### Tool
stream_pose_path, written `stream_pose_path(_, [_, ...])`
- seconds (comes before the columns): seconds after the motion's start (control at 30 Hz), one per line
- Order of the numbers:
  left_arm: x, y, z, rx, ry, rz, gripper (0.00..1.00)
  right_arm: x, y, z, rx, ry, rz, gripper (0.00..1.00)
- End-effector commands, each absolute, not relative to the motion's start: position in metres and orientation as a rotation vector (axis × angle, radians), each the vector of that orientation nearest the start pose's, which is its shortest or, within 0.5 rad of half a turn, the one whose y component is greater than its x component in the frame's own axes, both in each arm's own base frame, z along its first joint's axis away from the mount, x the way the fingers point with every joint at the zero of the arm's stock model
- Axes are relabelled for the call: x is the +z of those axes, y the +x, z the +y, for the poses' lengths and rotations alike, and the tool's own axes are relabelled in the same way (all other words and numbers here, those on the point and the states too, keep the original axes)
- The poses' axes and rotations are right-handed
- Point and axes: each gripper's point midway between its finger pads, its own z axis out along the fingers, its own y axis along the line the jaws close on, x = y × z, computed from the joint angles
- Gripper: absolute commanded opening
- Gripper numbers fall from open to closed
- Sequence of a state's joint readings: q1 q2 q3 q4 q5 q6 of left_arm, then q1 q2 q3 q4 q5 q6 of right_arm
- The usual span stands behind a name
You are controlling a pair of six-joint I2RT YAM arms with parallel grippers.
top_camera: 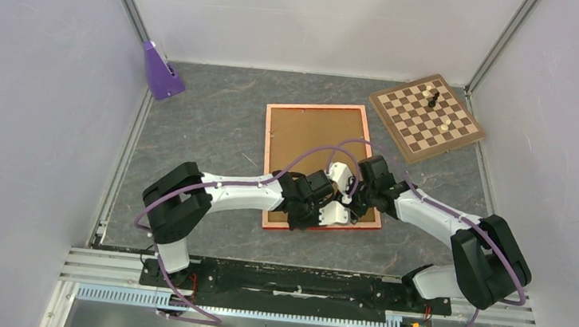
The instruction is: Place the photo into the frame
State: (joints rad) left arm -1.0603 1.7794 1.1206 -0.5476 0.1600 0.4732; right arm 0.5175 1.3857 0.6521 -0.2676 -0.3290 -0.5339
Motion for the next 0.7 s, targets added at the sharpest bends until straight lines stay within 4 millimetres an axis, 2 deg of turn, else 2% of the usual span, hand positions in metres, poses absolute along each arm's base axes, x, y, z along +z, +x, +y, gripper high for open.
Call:
stream_pose_path(0.0, [-0.017, 0.147, -0.288, -0.326, 2.052, 2.145, 0.02, 0.024, 0.207, 0.193, 0.625, -1.458, 2.11, 0.62])
stream_pose_path(0.07, [-0.018, 0.149, -0.284, -0.298, 2.064, 2.139, 0.02, 0.024, 0.204, 0.194, 0.651, -1.466, 2.102, 0.62])
stream_pose_path(0.13, [-0.018, 0.146, -0.277, -0.282, 2.106, 2.131, 0.02, 0.025, 0.21, 0.193, 0.614, -1.448, 2.104, 0.62])
stream_pose_path(0.27, [-0.012, 0.145, -0.256, -0.198, 2.217, 2.076, 0.02, 0.041, 0.239, 0.186, 0.452, -1.373, 2.088, 0.65])
stream_pose_path(0.5, [0.005, 0.156, -0.211, 0.049, 2.39, 1.918, 0.02, 0.079, 0.292, 0.182, 0.323, -1.194, 2.06, 0.66])
stream_pose_path(0.67, [0.006, 0.158, -0.193, 0.12, 2.473, 1.805, 0.02, 0.101, 0.313, 0.203, 0.398, -1.176, 1.992, 0.67])
